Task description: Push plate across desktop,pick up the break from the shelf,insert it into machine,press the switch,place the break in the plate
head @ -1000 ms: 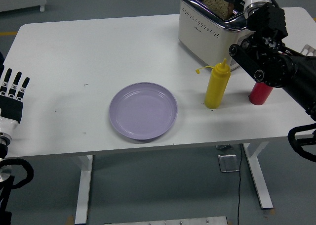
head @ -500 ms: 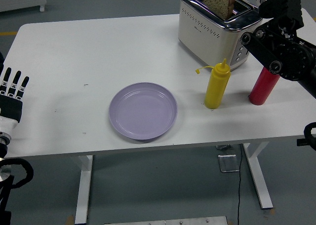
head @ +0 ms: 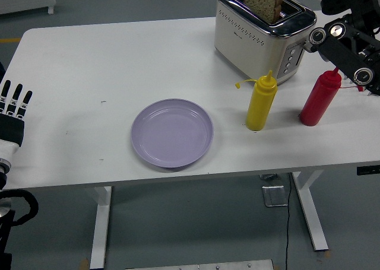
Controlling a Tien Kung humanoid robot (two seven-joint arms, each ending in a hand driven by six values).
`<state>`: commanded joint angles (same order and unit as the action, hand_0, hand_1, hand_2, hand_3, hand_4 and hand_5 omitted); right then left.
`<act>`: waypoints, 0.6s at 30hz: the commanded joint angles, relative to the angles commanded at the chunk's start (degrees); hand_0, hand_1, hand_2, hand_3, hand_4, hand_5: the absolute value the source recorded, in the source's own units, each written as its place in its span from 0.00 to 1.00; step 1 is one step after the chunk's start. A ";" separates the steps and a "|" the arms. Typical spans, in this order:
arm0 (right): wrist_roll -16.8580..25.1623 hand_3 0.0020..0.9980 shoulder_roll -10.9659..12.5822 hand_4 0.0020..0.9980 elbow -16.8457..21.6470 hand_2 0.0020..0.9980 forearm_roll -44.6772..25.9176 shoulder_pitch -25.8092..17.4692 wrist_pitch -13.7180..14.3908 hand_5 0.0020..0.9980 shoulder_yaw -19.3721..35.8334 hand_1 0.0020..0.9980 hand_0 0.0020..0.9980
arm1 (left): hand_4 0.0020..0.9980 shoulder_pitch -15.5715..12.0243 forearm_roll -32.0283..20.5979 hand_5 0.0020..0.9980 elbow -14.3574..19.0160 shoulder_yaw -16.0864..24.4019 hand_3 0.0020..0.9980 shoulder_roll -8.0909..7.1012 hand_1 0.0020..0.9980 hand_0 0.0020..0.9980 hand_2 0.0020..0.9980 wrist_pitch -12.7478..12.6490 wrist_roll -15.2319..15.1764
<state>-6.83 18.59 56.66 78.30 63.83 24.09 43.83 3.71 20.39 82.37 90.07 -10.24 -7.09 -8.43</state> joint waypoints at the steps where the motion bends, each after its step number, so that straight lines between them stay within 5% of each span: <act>1: 0.34 0.81 0.58 0.56 0.95 0.84 -1.21 -0.31 -0.73 0.31 0.35 0.82 0.84 | 0.61 0.00 -0.01 1.00 0.04 0.11 0.80 -0.02 0.87 0.82 0.94 0.01 0.01; 10: 3.59 0.78 5.59 0.51 8.54 0.80 -12.91 -3.57 -6.79 0.33 4.19 0.80 0.82 | 0.61 0.02 -0.03 1.00 0.21 0.50 0.80 -0.16 0.87 0.82 0.94 0.16 0.14; 18: 5.76 0.76 9.27 0.50 13.13 0.77 -20.46 -7.07 -8.13 0.32 7.32 0.77 0.80 | 0.61 0.10 0.01 1.00 0.27 0.80 0.80 -0.12 0.87 0.82 0.94 0.23 0.21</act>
<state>-1.06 27.86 69.79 57.84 56.76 15.95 51.15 3.81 20.40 82.64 90.87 -10.36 -6.86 -8.22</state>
